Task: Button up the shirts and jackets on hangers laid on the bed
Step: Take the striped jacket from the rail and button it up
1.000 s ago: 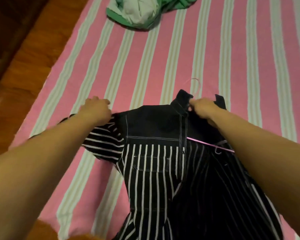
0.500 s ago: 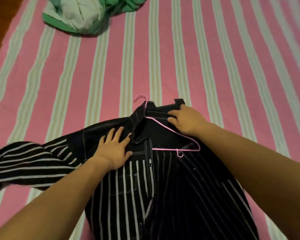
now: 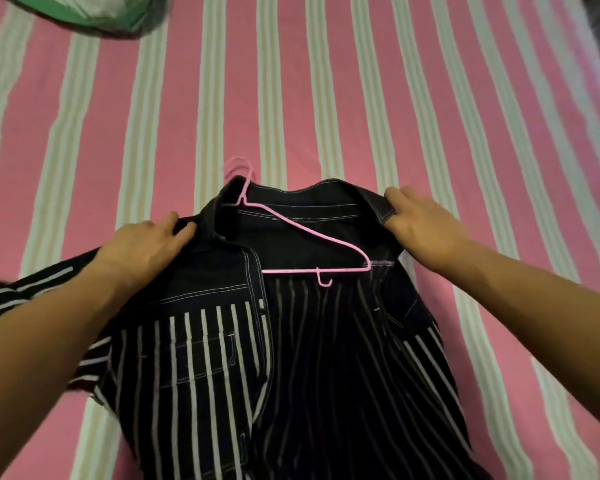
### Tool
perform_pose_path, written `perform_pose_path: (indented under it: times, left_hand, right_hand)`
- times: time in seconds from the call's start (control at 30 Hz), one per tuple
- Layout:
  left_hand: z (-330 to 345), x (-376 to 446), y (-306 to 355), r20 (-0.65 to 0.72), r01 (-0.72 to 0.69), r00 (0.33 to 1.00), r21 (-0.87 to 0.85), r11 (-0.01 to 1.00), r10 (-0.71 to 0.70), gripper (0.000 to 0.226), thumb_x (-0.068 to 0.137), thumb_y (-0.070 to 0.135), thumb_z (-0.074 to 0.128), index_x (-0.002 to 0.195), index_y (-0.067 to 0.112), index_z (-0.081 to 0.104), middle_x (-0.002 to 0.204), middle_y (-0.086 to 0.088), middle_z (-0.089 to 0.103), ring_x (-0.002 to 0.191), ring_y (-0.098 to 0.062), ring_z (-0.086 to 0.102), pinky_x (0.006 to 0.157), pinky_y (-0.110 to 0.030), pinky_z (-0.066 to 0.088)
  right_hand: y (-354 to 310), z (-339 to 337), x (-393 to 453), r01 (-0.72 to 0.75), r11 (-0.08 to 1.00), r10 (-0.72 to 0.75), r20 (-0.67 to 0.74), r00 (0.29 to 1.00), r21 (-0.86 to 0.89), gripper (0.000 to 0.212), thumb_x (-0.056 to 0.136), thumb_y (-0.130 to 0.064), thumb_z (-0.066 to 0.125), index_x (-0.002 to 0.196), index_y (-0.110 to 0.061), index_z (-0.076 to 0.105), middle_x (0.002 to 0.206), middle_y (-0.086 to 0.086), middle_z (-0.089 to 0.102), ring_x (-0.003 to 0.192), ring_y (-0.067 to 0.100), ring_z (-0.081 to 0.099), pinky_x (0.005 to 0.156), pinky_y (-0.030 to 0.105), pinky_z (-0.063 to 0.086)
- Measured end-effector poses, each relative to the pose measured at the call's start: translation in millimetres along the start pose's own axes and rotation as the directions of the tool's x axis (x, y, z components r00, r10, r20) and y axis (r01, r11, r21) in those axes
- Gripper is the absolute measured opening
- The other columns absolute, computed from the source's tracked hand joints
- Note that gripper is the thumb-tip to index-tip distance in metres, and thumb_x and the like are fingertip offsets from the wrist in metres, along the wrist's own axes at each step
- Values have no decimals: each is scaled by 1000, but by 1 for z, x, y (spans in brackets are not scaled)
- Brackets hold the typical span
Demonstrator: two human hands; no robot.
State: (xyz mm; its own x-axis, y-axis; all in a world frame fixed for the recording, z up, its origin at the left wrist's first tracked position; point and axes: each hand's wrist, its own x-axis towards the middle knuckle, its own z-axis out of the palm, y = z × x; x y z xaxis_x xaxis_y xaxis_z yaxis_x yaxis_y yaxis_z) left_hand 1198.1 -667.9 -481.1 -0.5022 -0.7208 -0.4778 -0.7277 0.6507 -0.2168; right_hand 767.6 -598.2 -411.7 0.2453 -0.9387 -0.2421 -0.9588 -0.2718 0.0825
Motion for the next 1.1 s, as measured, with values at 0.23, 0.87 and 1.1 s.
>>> perform_pose_path:
  times: [0.23, 0.87, 1.1]
  left_hand:
    - [-24, 3, 47, 6, 230, 962, -545, 806, -271, 60, 98, 43, 52, 150, 16, 41, 127, -19, 54, 112, -40, 56, 86, -46, 50]
    - [-28, 3, 169, -266, -90, 964, -380, 920, -16, 46, 106, 37, 42, 150, 23, 41, 141, -6, 48, 129, -29, 46, 98, -42, 44]
    - [-53, 32, 172, -245, -170, 964, -275, 946, 102, 29, 99, 11, 49, 127, 15, 56, 120, -6, 55, 102, -29, 61, 70, -39, 46]
  right_hand:
    - [-18, -16, -4, -410, 618, 670, -176, 721, 670, 37, 90, 5, 48, 110, -10, 75, 107, 10, 72, 97, 25, 64, 81, 23, 39]
    - [-104, 20, -9, -584, 328, 729, 194, 656, 743, 19, 91, -16, 59, 109, -15, 65, 94, -1, 64, 84, 20, 55, 74, 28, 38]
    - [-104, 1, -12, -548, 471, 544, 262, 797, 691, 30, 97, -11, 47, 122, -17, 64, 104, 8, 67, 93, 30, 62, 75, 29, 41]
